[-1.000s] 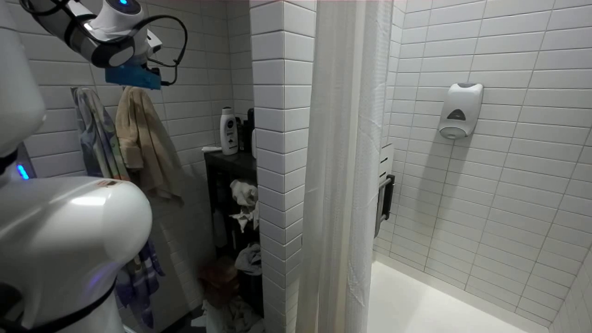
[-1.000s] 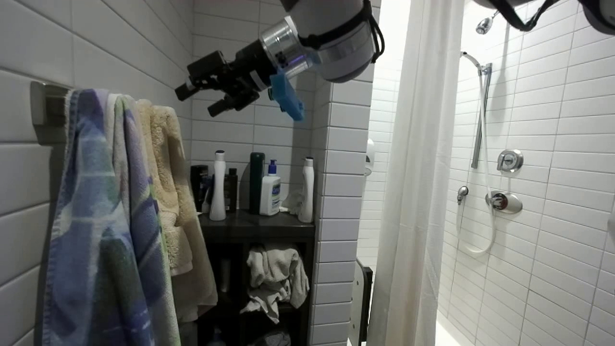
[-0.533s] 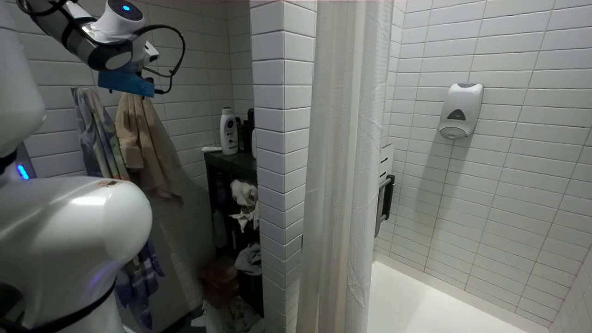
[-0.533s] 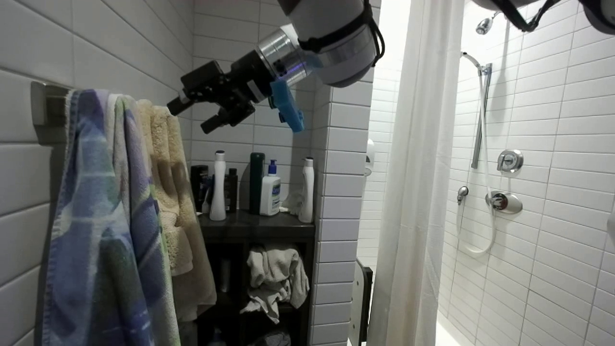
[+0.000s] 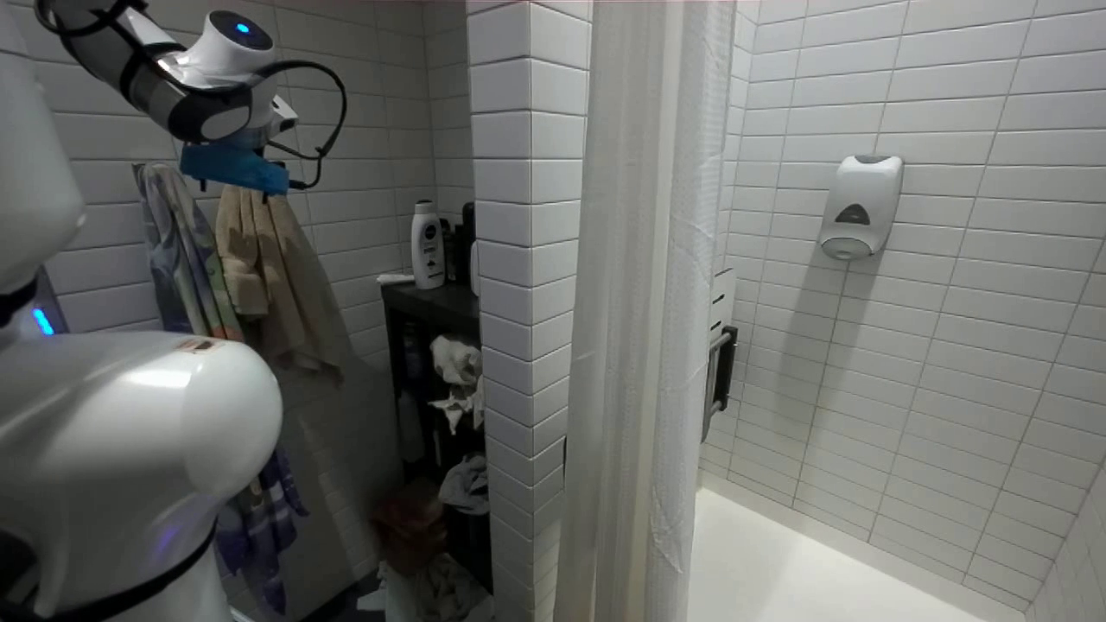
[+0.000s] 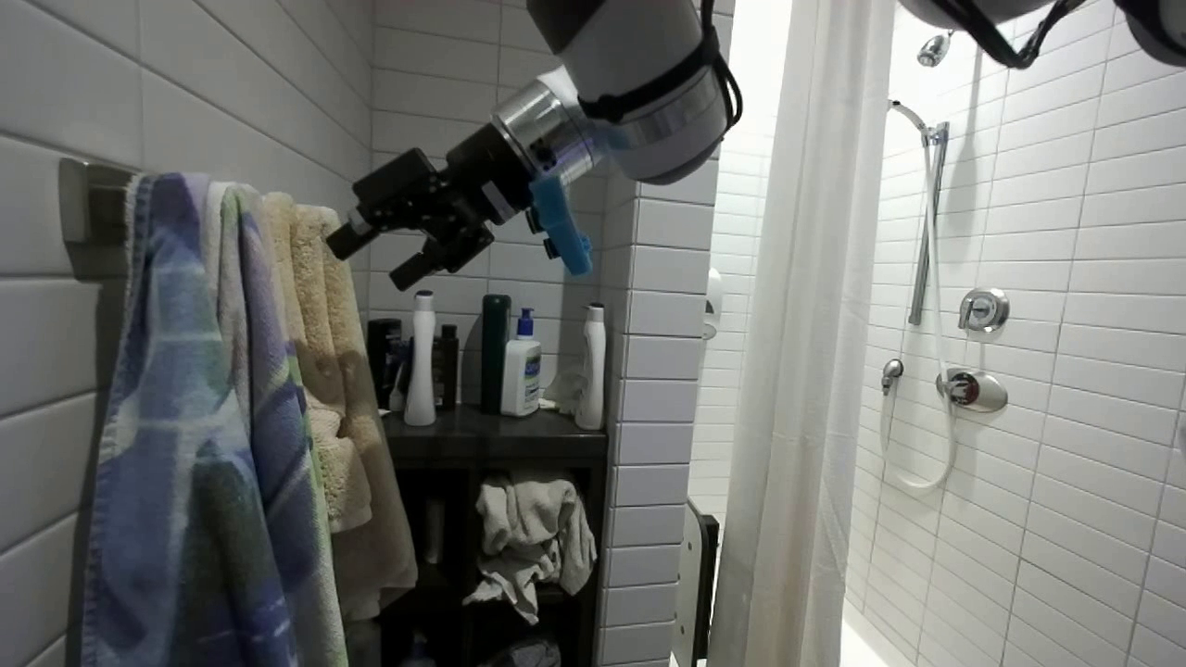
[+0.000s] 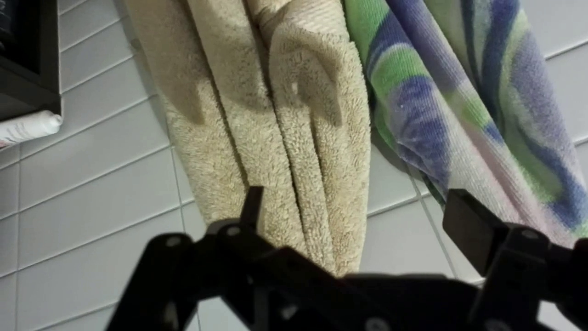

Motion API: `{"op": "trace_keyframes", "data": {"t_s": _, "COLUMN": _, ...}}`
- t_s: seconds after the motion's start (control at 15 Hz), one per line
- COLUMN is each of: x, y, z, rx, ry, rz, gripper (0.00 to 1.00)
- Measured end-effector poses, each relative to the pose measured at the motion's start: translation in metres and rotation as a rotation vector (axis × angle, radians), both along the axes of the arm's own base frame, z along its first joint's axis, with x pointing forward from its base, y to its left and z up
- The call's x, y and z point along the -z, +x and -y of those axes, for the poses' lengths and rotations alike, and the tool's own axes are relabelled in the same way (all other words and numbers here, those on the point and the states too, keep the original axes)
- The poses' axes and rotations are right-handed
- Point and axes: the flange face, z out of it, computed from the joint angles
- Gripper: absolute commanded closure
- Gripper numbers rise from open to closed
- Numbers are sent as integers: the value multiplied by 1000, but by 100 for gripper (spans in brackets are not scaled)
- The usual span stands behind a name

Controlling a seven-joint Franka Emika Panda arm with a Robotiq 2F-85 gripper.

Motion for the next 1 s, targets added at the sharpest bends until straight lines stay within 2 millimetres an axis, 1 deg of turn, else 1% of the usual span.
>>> {"op": "trace_keyframes", "data": {"t_s": 0.47, "x": -2, "y": 3, "z": -2, "rx": -44, "ry": -20, "rz": 194, "gripper": 0}}
{"op": "trace_keyframes", "data": {"t_s": 1.0, "x": 20, "y": 15, "z": -4, "rx": -111, "ry": -27, "rz": 290, "gripper": 0}}
